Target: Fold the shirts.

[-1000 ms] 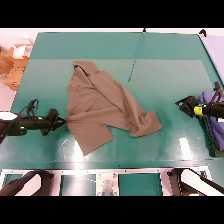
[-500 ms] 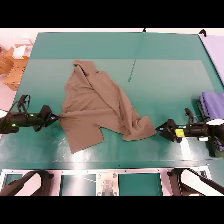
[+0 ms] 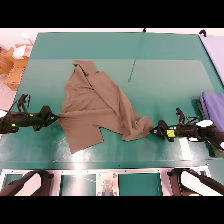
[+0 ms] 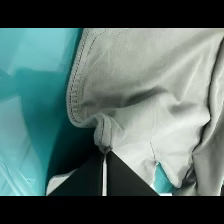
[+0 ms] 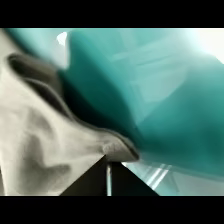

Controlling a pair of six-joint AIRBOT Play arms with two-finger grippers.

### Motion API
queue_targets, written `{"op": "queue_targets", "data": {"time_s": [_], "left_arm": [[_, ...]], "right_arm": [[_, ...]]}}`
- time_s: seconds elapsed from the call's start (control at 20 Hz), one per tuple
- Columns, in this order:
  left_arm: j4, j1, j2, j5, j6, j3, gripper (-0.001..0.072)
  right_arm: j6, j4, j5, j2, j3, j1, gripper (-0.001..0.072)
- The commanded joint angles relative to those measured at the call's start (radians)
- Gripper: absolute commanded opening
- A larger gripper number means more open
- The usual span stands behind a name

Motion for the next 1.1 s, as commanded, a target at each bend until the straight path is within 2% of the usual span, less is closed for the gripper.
{"op": "queue_targets", "data": {"time_s": [0.0,0.2,0.35,0.5,0.65,0.8,0.9,1.05], "left_arm": [[-0.008,0.001,0.001,-0.001,0.027,0.003,0.0023],[-0.037,0.001,0.012,-0.097,0.076,0.12,0.0022],[-0.076,0.001,0.081,-0.193,0.067,0.353,0.0022],[-0.168,0.001,0.159,-0.177,0.063,0.717,0.0022],[-0.158,0.001,0.167,-0.149,0.014,1.141,0.0022],[-0.129,0.001,0.167,-0.044,-0.013,1.514,0.0022],[-0.06,0.001,0.168,0.012,-0.041,1.666,0.0022],[-0.028,0.001,0.167,-0.008,-0.085,1.725,0.0022]], "right_arm": [[-0.053,0.048,-0.033,0.0,0.031,0.009,0.0018],[-0.074,0.096,0.06,0.058,0.179,0.008,0.0016],[-0.064,0.151,0.103,0.197,0.449,-0.002,0.0016],[-0.035,0.189,0.097,0.274,0.838,-0.048,0.0016],[-0.024,0.186,0.067,0.282,1.228,-0.119,0.0015],[-0.013,0.171,-0.004,0.281,1.548,-0.245,0.0015],[-0.002,0.171,-0.01,0.281,1.704,-0.347,0.0015],[-0.002,0.161,-0.016,0.295,1.762,-0.4,0.0015]]}}
